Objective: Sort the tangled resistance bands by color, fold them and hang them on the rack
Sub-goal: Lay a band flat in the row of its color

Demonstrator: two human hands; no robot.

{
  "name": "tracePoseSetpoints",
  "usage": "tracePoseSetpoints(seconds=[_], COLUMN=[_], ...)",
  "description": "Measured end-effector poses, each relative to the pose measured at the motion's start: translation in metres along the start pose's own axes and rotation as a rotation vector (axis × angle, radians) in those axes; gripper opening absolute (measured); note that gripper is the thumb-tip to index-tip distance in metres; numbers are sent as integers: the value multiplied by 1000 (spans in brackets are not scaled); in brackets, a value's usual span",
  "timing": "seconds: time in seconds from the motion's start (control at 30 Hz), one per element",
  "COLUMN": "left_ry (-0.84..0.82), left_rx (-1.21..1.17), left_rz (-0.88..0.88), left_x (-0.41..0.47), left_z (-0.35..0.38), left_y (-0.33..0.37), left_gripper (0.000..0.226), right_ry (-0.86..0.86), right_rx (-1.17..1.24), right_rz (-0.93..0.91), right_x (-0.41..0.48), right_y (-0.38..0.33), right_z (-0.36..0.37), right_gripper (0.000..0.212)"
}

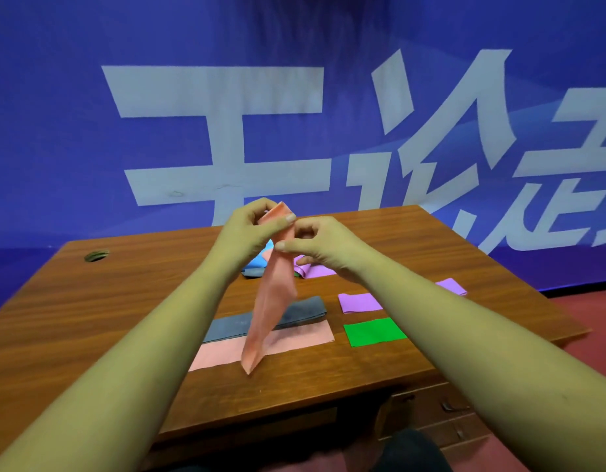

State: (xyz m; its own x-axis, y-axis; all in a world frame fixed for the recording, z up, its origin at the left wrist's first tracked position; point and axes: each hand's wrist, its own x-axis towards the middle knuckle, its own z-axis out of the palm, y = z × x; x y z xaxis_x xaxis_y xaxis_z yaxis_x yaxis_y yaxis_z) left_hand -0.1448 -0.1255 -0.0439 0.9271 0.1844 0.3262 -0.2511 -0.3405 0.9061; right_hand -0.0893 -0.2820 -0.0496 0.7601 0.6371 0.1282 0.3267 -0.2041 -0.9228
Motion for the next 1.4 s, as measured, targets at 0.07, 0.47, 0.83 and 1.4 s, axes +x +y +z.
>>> tracePoseSetpoints(seconds=[0.07, 0.47, 0.83, 1.4], left_ry=[1, 93, -54, -357], left_rx=[-34, -134, -145, -70], left_rz=[-26, -94, -24, -330], left_x=[-2, -12, -13, -57], left_z=[-1, -11, -6, 14], left_y=[0, -2, -7, -75], left_gripper=[24, 12, 18, 30], right_ry=[47, 52, 230, 413], right_rx=[50, 258, 166, 175], right_rz=[-4, 89, -62, -13], right_x=[0, -6, -1, 17], right_y=[-1, -2, -29, -28], right_z=[5, 1, -5, -19], right_gripper=[30, 36, 7, 11])
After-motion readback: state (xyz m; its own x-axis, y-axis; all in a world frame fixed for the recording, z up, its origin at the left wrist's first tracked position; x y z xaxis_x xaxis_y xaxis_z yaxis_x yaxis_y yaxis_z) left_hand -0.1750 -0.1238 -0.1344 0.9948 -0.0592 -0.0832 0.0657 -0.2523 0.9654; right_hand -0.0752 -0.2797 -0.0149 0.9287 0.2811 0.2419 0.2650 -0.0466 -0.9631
